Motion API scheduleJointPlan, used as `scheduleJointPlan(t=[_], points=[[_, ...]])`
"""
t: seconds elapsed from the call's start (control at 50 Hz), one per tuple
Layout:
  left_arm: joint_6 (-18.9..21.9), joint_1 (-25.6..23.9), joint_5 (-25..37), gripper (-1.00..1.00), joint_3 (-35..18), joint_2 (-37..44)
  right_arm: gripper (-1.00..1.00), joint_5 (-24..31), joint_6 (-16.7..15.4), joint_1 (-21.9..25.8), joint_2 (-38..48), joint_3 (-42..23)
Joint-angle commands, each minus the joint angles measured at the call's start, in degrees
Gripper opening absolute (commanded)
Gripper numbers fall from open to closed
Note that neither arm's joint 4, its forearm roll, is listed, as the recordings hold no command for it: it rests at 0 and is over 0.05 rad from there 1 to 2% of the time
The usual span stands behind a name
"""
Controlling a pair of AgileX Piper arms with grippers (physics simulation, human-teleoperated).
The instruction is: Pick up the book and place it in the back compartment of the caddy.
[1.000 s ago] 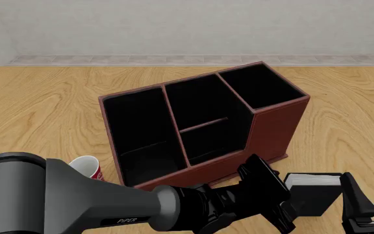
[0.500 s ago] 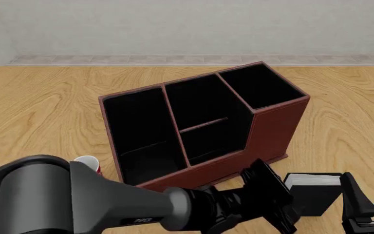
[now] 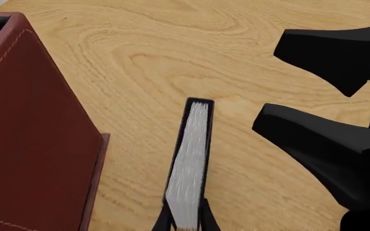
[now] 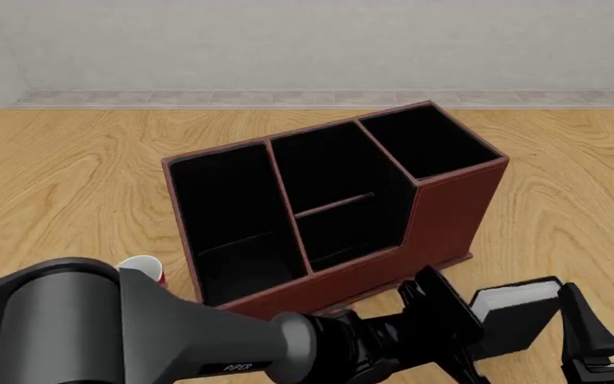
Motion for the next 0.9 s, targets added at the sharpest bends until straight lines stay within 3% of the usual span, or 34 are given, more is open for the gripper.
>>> scheduleJointPlan(t=[0.02,0.9], points=[[0.5,0.1,-1.1,-1.0,1.1,-1.4,1.0,0.0,0.0,0.0,0.0,0.1],[2.7,-2.0,-5.2,-1.0,14.1,-18.8,1.0,0.2,0.0,0.0,0.0,-0.2]])
